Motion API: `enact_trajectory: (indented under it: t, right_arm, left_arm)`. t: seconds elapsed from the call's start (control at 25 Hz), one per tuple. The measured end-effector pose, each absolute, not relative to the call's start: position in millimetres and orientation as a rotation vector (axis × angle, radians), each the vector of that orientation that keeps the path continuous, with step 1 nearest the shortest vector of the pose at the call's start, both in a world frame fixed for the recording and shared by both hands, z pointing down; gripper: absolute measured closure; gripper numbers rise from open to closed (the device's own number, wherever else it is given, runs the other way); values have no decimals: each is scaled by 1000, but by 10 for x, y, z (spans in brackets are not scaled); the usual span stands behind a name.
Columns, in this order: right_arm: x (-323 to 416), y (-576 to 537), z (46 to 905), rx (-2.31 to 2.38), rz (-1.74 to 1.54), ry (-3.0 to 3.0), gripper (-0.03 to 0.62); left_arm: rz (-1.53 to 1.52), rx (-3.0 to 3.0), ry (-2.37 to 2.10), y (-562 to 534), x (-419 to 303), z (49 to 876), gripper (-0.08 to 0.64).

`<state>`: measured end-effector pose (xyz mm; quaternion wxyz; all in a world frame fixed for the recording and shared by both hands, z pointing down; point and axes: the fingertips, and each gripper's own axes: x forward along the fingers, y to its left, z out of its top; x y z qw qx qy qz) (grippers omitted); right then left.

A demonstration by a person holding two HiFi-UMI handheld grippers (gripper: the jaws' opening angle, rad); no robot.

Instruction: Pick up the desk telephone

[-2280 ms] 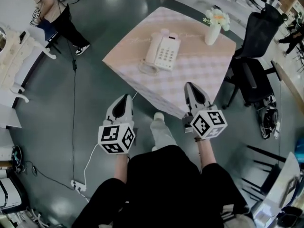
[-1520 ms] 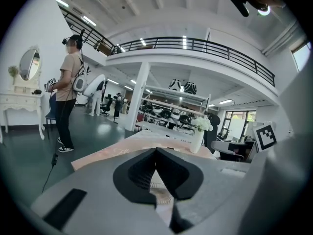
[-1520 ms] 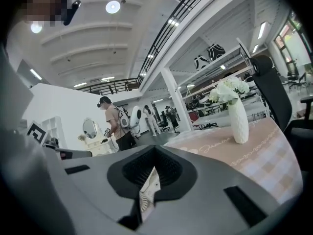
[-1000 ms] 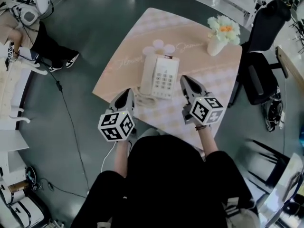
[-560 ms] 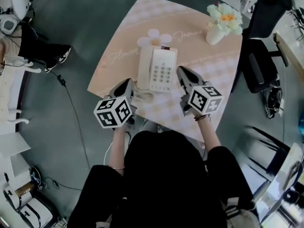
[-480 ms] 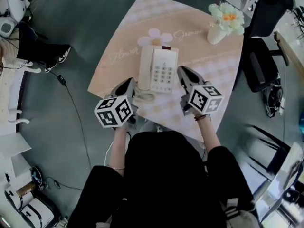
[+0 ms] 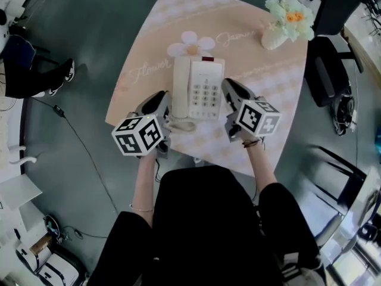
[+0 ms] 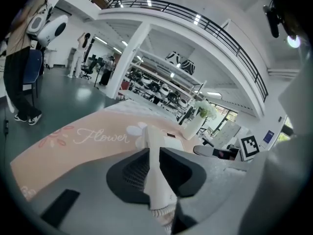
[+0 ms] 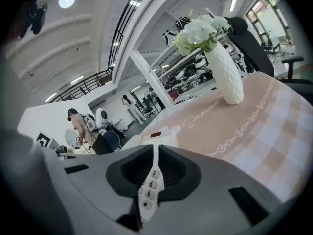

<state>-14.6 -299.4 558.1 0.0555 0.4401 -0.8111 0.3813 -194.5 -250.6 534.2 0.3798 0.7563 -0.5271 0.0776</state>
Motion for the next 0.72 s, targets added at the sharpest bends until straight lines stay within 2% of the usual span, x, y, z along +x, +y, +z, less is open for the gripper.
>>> enact_trajectory:
  t: [0.28,0.44,0.72]
  right_arm:
    - [-118,-3037,5735,1329,1249,-2411,526]
    - [-107,-3070,5818,1333,1294,-2376,477]
    - [-179,-3142,5929,1331,1369,-2325,416]
  left_arm:
    - [217,1944,-1233,-2598,-1830,5460,445]
    - [255,1932,-1172,-2631,-1762,5587,374]
    - [214,1871,-1076,-2702,-1651,5738,313]
